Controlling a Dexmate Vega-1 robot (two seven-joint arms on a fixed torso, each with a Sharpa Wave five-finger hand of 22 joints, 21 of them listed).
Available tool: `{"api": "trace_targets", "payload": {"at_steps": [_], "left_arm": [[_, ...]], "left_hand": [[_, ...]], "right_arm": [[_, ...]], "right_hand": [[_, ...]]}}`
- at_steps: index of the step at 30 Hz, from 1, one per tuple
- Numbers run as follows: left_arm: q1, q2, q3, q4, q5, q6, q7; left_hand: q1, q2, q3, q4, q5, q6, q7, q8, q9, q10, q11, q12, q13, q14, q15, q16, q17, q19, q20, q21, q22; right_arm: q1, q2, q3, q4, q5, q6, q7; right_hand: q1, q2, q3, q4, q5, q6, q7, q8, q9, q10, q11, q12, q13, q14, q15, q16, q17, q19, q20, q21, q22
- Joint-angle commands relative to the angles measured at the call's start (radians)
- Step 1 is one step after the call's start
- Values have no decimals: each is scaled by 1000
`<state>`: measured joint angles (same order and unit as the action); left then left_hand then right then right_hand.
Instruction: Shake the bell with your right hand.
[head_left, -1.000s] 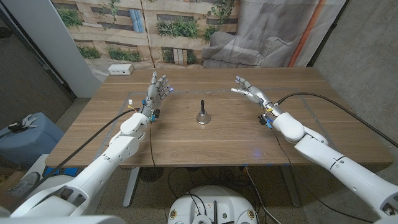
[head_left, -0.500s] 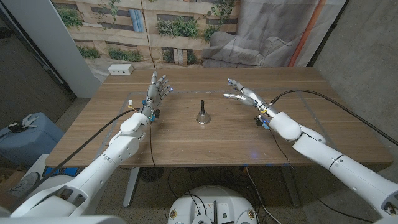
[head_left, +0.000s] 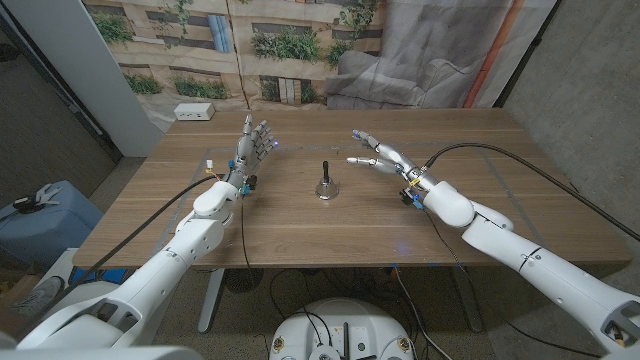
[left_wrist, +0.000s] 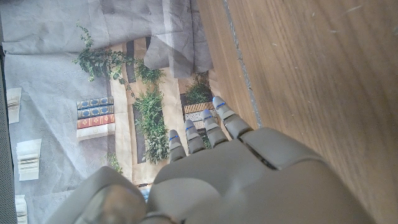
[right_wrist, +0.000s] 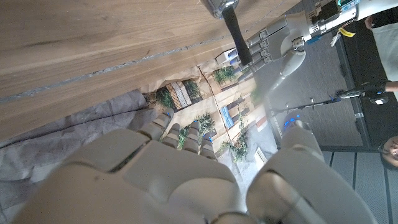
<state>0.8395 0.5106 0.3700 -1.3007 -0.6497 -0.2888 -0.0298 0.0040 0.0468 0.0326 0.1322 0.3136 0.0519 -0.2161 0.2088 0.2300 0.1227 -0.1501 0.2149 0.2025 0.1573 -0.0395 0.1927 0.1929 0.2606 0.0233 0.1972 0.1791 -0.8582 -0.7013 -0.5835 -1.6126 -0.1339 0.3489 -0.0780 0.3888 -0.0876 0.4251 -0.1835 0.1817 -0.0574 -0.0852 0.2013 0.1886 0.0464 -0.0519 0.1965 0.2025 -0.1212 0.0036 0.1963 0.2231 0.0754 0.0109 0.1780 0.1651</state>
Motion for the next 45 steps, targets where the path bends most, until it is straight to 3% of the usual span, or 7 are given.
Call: {"api": "trace_targets", "payload": {"at_steps": [1,20,34,45], "left_arm": [[0,0,0,0,0,0,0],[0,0,0,1,0,0,0],[0,0,0,0,0,0,0],[0,0,0,1,0,0,0]], "left_hand": [[-1,9,0,7,6,0,-6,6,4,2,-6,5,5,7,-97,6,5,8,-3,7,6],[-1,9,1,7,6,0,-6,6,4,3,-7,5,5,6,-97,6,5,8,-3,7,6],[-1,9,1,7,6,0,-6,6,4,2,-3,5,5,7,-97,6,5,7,-3,7,6],[-1,9,1,7,6,0,-6,6,4,3,-7,5,5,6,-98,6,5,8,-2,7,6]], "right_arm": [[24,23,-33,15,-54,-5,8],[69,70,-94,66,-87,-35,28],[99,106,-133,111,-100,-29,30],[123,138,-155,161,-101,-25,19]], "right_hand": [[1,6,9,2,7,-3,-4,8,4,3,-4,5,5,-1,-3,8,1,-1,-5,5,4],[50,8,24,2,12,32,-9,24,6,40,-13,19,7,26,-15,23,0,17,-14,12,4],[78,9,32,6,13,68,-29,37,7,67,-20,27,8,47,-24,33,0,27,-16,14,4],[97,11,36,11,12,119,-36,52,7,112,-49,39,8,79,-38,45,0,43,-19,16,4]]}}
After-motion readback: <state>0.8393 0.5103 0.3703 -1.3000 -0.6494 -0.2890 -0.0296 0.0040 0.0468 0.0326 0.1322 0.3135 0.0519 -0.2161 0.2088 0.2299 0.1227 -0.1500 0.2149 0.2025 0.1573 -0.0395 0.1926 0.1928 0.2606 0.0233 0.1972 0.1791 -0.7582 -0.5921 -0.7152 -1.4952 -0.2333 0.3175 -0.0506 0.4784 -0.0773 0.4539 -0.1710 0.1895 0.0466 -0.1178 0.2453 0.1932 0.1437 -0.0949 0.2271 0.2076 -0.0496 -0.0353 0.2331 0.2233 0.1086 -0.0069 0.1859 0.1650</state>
